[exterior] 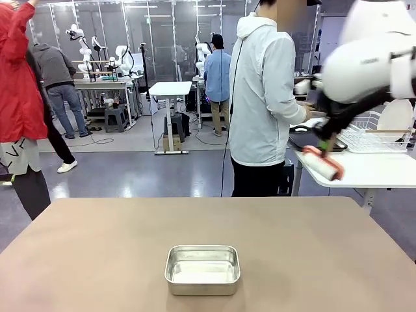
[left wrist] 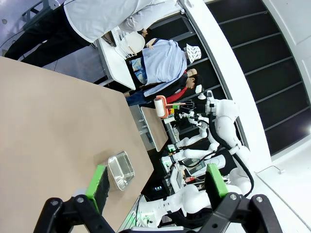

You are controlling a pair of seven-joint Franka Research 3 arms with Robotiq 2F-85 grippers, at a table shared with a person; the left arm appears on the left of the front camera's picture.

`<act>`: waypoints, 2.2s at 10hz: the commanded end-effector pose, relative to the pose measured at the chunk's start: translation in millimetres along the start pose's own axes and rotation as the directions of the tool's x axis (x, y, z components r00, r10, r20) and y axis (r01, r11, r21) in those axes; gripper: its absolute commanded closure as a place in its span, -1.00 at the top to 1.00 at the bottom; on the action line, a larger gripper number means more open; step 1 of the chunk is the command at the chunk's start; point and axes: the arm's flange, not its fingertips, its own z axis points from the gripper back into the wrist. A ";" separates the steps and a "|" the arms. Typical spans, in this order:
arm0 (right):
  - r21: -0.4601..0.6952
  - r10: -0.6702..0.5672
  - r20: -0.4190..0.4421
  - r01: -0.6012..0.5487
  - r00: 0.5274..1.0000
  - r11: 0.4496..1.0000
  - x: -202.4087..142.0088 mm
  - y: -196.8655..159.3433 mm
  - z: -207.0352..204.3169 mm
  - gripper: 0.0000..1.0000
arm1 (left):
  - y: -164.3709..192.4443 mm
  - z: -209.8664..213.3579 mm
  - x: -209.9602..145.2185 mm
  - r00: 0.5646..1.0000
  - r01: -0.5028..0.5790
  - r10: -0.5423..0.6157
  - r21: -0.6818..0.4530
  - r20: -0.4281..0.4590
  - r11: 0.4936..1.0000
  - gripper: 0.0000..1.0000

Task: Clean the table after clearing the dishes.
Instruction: Place the Lint Roller back on top of the Airtight Container.

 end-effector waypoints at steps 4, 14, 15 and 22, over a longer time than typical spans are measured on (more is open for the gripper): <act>0.126 0.580 0.099 -0.588 0.809 0.799 76.9 180.2 14.3 -0.58 | -3.2 1.5 -3.0 1.000 0.001 -0.001 0.000 0.000 1.000 1.00; 0.367 0.740 0.187 -0.745 0.646 0.557 24.0 315.3 -23.6 -0.58 | -3.2 1.5 -3.0 1.000 0.001 -0.001 0.000 0.000 1.000 1.00; 0.403 0.736 0.180 -0.731 0.653 0.550 27.0 317.1 -27.6 -0.58 | -3.2 1.5 -3.0 1.000 0.001 -0.001 0.000 0.000 1.000 1.00; 0.399 0.747 0.166 -0.736 0.644 0.546 28.3 311.4 -31.4 -0.58 | -3.2 1.5 -3.0 1.000 0.001 -0.001 0.000 0.000 1.000 1.00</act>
